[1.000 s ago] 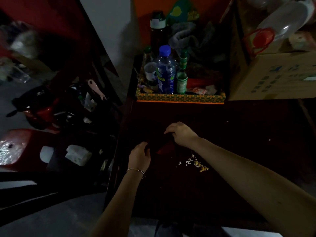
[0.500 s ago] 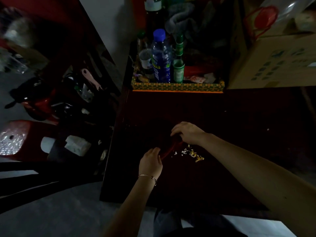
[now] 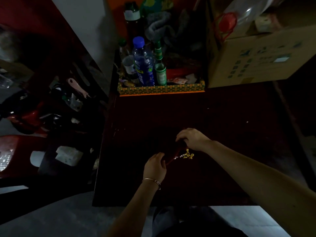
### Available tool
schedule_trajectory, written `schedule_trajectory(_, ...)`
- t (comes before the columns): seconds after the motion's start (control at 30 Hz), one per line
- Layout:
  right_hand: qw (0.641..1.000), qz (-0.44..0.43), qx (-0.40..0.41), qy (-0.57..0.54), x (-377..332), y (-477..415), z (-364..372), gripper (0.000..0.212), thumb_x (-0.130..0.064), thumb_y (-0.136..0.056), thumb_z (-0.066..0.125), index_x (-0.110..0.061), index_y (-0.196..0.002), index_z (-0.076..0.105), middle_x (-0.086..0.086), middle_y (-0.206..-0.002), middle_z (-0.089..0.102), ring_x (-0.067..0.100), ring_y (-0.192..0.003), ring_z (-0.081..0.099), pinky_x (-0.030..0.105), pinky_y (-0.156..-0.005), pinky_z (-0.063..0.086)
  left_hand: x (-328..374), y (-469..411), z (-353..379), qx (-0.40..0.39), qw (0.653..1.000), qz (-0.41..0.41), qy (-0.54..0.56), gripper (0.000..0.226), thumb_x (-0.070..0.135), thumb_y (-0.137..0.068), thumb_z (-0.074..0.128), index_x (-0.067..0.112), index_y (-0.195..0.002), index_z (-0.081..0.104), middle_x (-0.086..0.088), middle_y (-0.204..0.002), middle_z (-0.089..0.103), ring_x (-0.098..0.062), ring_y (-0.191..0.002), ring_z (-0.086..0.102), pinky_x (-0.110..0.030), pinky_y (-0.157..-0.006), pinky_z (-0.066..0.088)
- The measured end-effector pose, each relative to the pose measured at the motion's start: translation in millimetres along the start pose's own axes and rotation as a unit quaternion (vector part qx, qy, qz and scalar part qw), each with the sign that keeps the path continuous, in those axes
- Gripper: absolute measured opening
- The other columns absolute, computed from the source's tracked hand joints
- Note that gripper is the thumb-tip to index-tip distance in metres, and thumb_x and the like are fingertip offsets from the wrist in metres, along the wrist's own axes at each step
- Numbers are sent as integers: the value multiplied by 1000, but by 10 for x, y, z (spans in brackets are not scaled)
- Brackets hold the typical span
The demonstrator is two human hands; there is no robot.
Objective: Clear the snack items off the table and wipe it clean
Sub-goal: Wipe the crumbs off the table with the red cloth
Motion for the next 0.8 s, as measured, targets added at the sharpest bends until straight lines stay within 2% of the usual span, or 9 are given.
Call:
schedule_trajectory(0.13, 998, 11, 36, -49, -10, 110, -218, 41, -3, -92, 41, -29, -110, 67, -9, -131, 54, 10, -126, 42, 26, -109, 29, 88, -36, -58, 9, 998, -17, 66, 28, 17, -94, 52, 16, -121, 57, -1, -114, 63, -13, -103, 62, -19, -80, 49)
schedule_trajectory(0.27, 991, -16, 117, -67, -47, 169, -510, 39, 3, -88, 46, -21, -107, 70, -3, -123, 62, 12, -122, 51, 19, -106, 31, 237, -163, -345, 68, 991, 2, 114, 31, 12, -93, 53, 10, -123, 58, -6, -117, 64, -18, -109, 61, -18, -89, 44)
schedule_trajectory(0.33, 987, -28, 137, -79, -82, 221, -659, 38, 4, -88, 48, -20, -108, 70, -3, -121, 63, 11, -118, 54, 16, -102, 33, 309, -248, -530, 95, 988, 6, 123, 31, 12, -93, 55, 8, -123, 59, -8, -117, 65, -19, -108, 61, -16, -87, 42)
schedule_trajectory(0.4, 984, -38, 151, -91, -122, 273, -810, 38, 4, -88, 49, -20, -109, 70, -3, -121, 63, 10, -117, 54, 19, -102, 37, 382, -327, -684, 102, 986, 7, 130, 31, 16, -93, 55, 11, -124, 58, -6, -117, 65, -18, -105, 62, -19, -86, 45)
schedule_trajectory(0.47, 981, -44, 165, -97, -150, 314, -929, 38, 4, -88, 50, -21, -110, 69, -3, -121, 63, 10, -117, 54, 24, -103, 40, 452, -389, -805, 99, 985, 22, 142, 32, 18, -94, 55, 13, -125, 58, -6, -119, 64, -18, -105, 63, -23, -89, 49)
schedule_trajectory(0.6, 978, -42, 180, -102, -148, 410, -992, 38, 3, -89, 51, -23, -111, 68, -4, -122, 61, 10, -117, 53, 27, -104, 41, 492, -430, -886, 86, 984, 47, 150, 32, 17, -93, 56, 14, -125, 58, -4, -121, 62, -17, -109, 61, -23, -91, 49)
schedule_trajectory(0.8, 989, 2, 120, -81, -5, 566, -454, 36, -2, -91, 51, -24, -116, 65, -8, -128, 57, 9, -124, 46, 25, -109, 34, 234, -316, -473, 11, 993, 9, 119, 33, 16, -94, 54, 16, -126, 56, -3, -121, 60, -7, -101, 55, -17, -82, 45)
Point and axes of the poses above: each hand's wrist, its own y-axis away from the middle knuckle, its own z-axis out of the palm, x = y × z, the point moved 6 cm from there along -y, towards the middle knuckle
